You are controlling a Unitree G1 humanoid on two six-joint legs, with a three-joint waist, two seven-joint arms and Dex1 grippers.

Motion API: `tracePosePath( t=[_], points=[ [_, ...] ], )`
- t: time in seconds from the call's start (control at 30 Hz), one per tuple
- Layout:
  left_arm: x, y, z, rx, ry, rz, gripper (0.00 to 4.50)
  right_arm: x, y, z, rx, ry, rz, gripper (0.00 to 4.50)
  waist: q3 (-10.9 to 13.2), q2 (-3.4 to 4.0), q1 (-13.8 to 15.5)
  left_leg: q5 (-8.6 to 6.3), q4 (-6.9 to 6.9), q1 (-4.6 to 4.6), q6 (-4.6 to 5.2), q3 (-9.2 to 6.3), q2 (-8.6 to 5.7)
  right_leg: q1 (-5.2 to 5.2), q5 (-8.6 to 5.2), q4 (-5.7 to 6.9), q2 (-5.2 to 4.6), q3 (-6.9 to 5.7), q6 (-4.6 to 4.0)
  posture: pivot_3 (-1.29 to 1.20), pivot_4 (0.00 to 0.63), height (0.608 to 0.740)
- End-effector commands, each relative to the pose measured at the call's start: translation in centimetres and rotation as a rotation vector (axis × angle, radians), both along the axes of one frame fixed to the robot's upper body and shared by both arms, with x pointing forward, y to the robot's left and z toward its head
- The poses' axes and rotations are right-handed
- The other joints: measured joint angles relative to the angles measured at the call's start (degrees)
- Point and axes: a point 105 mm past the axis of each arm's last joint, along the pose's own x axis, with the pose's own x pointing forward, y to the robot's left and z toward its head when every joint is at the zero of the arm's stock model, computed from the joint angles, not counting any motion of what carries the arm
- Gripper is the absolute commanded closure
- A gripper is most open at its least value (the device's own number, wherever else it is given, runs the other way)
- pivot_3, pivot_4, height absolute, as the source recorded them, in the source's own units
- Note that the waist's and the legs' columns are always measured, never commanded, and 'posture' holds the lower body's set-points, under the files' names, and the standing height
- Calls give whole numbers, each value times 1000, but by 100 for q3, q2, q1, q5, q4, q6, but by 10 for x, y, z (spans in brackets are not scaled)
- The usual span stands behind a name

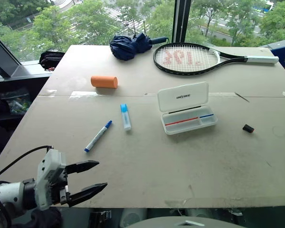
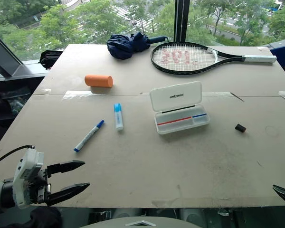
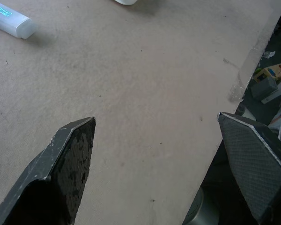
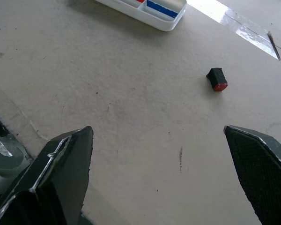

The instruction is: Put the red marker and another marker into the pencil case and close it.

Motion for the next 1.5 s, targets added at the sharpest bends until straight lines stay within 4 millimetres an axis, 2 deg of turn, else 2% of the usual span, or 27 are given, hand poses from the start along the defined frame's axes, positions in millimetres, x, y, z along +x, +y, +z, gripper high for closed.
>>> tracePosePath(
  t=[0.03,0.1,0.17,0.33,0.47,0.53,0.67,1.03,1.2,1.37,1.5],
  points=[
    [11,-8,3,19,-69,-29,281,7,3,3,-5,-48,-3,0,-1,1,0,0,0,0,0,0,0,0,0,0,0,0,0,0,150,730],
    [29,-29,12,14,-135,-74,281,19,13,3,12,-88,8,0,0,2,25,0,-1,5,0,2,0,6,0,-2,0,0,0,0,150,730],
    [41,-41,16,9,-167,-86,281,26,19,5,3,-134,16,0,1,5,32,1,9,5,1,1,1,16,1,2,-2,-8,1,0,150,730],
    [75,-76,14,28,-123,-139,281,42,44,14,71,-198,85,0,6,9,9,-2,5,4,6,12,-3,15,10,0,19,-10,15,0,150,730],
    [106,-124,2,50,-130,-251,281,52,58,19,89,-223,135,0,6,14,26,-3,7,5,8,3,-16,19,16,3,22,-30,26,0,150,730],
    [115,-141,-6,78,-158,-301,281,53,60,20,97,-220,144,0,8,9,9,-2,9,10,8,6,-26,27,16,4,22,-25,29,0,150,730],
    [137,-174,-11,71,-129,-263,281,54,60,24,89,-225,160,0,18,-1,2,-6,8,10,15,3,-24,26,13,4,23,-25,35,0,150,730],
    [152,-206,-19,180,-149,-323,281,43,74,31,117,-185,268,0,18,0,9,-6,9,8,15,-9,-24,29,11,7,22,-33,37,0,150,730],
    [150,-219,-34,230,-131,-363,2041,41,85,34,135,-190,313,0,19,-1,7,-6,9,7,15,-11,-26,29,11,6,22,-33,39,0,150,730],
    [157,-217,-41,268,-144,-377,4393,41,87,32,141,-194,310,0,17,0,8,-6,9,8,15,-12,-26,30,10,6,22,-35,39,0,150,730],
    [161,-207,-37,273,-173,-428,4459,39,88,29,150,-195,302,0,17,1,10,-6,9,7,15,-15,-27,32,10,5,19,-39,40,0,150,730]
  ],
)
